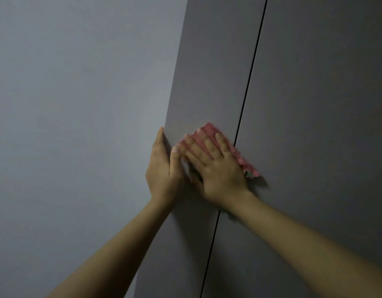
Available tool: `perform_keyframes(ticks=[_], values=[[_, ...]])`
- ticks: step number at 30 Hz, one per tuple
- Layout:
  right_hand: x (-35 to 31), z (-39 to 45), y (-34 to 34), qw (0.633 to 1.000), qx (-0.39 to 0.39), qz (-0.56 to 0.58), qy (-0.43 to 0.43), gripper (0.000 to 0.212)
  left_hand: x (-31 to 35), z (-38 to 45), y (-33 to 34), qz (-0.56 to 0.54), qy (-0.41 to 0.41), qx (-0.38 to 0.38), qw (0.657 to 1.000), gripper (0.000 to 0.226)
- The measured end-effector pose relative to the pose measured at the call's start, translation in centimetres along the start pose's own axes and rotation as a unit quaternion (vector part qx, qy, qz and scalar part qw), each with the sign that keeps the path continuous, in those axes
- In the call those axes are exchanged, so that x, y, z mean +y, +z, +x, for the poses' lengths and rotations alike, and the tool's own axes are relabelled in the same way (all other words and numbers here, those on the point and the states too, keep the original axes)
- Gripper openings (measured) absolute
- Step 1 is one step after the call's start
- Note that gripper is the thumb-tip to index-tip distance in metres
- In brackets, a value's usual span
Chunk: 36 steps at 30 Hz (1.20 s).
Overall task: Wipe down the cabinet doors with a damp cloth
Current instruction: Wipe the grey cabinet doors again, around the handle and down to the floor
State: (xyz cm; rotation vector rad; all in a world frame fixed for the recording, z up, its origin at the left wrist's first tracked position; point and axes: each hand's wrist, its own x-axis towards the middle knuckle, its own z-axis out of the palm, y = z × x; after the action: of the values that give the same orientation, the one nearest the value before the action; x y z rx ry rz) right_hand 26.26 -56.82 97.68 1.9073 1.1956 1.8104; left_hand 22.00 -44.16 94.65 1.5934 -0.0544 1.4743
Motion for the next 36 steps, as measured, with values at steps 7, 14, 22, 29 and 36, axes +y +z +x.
perform_keyframes(ticks=[7,14,22,29,36], values=[[7.9,-3.3,-2.1,0.988,0.032,-0.044,0.146,0.058,0.0,-0.7,-0.3,0.078,0.026,-0.014,0.997,0.081],[2.2,-0.3,-0.6,0.992,0.035,-0.015,0.123,0.057,0.3,-0.6,0.4,0.191,0.029,-0.001,0.981,0.091],[7.6,-4.6,-2.1,0.948,0.059,-0.063,0.308,0.059,0.4,-0.9,0.3,0.217,0.014,0.012,0.976,0.094],[5.0,-5.8,-1.7,0.999,-0.002,0.004,0.049,0.057,0.5,-0.7,0.7,0.233,0.007,0.022,0.972,0.093],[16.7,-10.3,-4.5,0.941,0.065,-0.062,0.327,0.058,4.1,-2.7,2.4,0.259,0.019,0.023,0.965,0.078]])
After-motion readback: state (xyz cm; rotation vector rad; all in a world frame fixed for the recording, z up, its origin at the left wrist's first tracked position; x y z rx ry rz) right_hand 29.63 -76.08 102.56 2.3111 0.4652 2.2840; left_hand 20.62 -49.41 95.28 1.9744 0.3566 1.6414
